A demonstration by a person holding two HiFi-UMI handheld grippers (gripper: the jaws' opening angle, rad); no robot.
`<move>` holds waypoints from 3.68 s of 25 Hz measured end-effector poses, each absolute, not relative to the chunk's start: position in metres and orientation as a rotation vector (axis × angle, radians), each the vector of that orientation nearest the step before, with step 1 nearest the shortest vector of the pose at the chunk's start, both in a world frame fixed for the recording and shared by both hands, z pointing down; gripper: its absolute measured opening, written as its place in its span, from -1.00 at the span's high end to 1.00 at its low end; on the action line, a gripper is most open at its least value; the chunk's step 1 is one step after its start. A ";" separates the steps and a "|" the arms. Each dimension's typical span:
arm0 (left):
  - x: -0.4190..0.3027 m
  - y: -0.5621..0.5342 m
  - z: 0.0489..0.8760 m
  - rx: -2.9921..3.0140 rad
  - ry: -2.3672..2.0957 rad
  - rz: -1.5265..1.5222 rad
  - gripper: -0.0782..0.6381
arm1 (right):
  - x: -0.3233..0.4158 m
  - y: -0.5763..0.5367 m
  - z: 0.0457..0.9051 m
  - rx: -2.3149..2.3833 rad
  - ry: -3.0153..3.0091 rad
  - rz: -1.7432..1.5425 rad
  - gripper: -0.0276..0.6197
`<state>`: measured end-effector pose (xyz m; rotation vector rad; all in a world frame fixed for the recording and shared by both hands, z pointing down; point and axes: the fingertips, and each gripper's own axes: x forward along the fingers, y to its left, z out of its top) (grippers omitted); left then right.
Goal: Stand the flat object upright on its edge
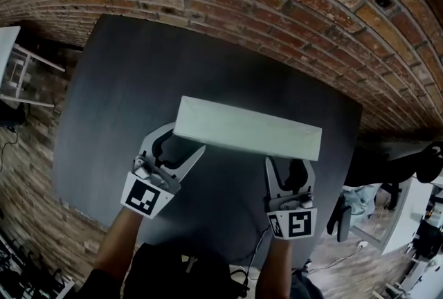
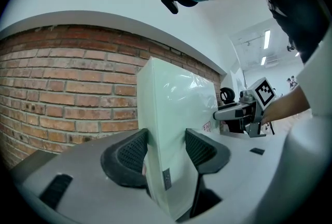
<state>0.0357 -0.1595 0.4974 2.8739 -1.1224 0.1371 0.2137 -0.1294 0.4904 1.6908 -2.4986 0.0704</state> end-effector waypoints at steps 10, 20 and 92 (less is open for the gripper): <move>0.034 -0.153 0.500 2.864 -1.105 0.115 0.08 | 0.213 -0.121 0.493 1.704 -2.495 0.066 0.08; 0.031 -0.140 0.503 2.854 -1.097 0.128 0.08 | 0.211 -0.108 0.495 1.702 -2.487 0.045 0.08; 0.019 -0.113 0.471 2.863 -1.165 0.046 0.08 | 0.212 -0.075 0.461 1.785 -2.453 0.051 0.07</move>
